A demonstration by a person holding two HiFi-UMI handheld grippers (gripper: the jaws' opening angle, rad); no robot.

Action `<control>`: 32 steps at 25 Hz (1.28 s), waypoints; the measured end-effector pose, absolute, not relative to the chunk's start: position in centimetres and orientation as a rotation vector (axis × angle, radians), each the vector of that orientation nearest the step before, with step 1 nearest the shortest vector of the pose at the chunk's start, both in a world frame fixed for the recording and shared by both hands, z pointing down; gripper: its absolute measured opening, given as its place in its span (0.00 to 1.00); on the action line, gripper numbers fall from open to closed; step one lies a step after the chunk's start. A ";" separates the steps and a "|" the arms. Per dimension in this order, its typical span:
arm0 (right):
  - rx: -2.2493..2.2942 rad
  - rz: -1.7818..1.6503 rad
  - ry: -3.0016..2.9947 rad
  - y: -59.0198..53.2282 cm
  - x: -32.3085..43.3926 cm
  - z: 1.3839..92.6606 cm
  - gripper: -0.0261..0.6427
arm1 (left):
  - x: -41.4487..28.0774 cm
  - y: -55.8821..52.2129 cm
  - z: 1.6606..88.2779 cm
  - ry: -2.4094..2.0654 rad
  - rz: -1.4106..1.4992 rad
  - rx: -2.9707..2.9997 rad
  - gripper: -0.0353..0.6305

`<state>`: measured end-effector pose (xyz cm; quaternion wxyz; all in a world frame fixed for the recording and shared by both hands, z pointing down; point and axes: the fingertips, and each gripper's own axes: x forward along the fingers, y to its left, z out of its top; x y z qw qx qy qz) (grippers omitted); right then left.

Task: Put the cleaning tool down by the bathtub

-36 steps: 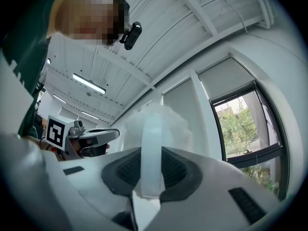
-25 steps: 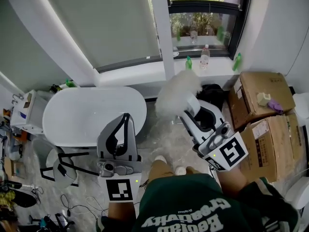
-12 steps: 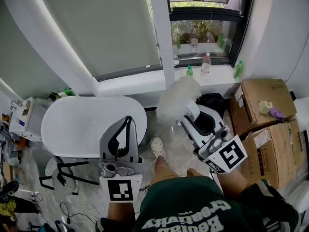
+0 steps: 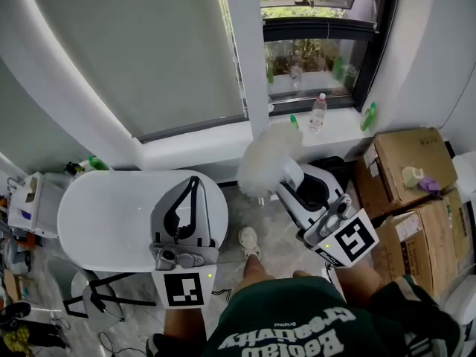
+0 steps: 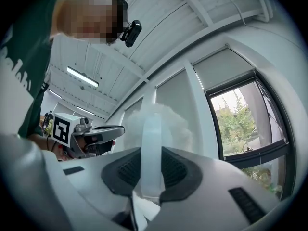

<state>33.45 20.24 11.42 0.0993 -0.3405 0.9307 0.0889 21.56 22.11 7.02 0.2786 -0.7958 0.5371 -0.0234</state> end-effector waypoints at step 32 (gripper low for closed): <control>-1.114 0.120 2.810 -5.6 23.7 13.2 0.18 | 12.2 -6.2 8.3 1.415 -0.099 -2.216 0.07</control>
